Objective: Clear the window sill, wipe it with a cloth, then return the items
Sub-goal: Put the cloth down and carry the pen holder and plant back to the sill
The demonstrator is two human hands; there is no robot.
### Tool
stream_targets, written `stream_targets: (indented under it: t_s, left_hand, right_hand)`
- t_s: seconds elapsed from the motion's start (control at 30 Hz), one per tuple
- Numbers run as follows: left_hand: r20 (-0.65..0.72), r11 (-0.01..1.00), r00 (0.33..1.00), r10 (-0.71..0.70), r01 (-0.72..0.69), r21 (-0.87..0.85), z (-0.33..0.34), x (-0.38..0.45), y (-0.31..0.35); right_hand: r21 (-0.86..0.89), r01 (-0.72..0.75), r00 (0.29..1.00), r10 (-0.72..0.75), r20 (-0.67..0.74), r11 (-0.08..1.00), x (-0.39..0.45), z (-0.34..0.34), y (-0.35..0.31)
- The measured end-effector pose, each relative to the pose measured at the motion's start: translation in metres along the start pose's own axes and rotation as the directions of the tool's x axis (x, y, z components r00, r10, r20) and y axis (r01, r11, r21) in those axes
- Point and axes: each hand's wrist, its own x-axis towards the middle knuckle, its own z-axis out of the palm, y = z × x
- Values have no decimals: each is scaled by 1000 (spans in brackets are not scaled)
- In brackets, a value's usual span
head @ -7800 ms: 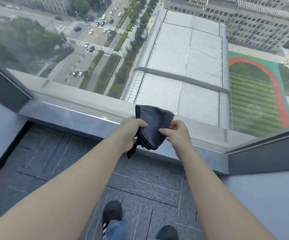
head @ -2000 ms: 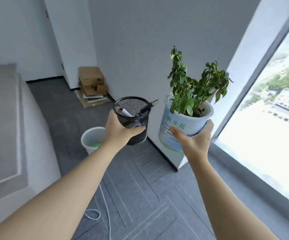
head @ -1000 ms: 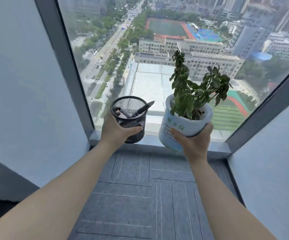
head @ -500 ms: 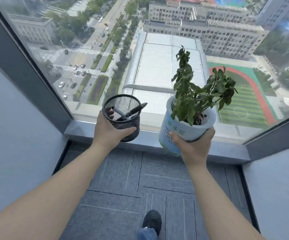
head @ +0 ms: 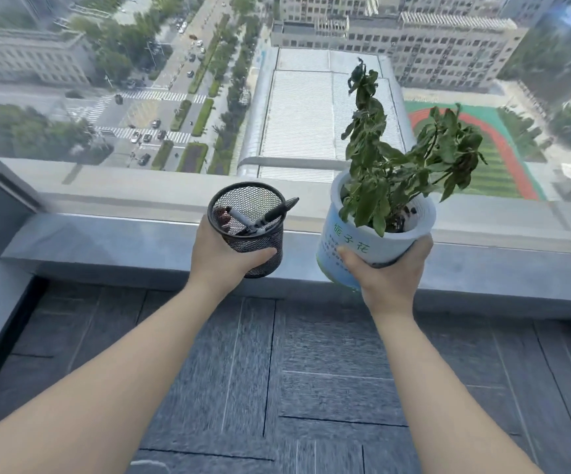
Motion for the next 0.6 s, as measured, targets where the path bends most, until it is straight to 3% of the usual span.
stream_targets:
  t_s: [0.27, 0.6]
  left_hand:
    - [13, 999, 999, 41, -42, 25, 33, 39, -88]
    - [61, 996, 996, 68, -71, 57, 22, -7, -95]
  right_hand:
    - [-58, -2, 1000, 0, -25, 998, 4, 40, 110]
    - [-125, -146, 988, 150, 28, 981, -43, 19, 91]
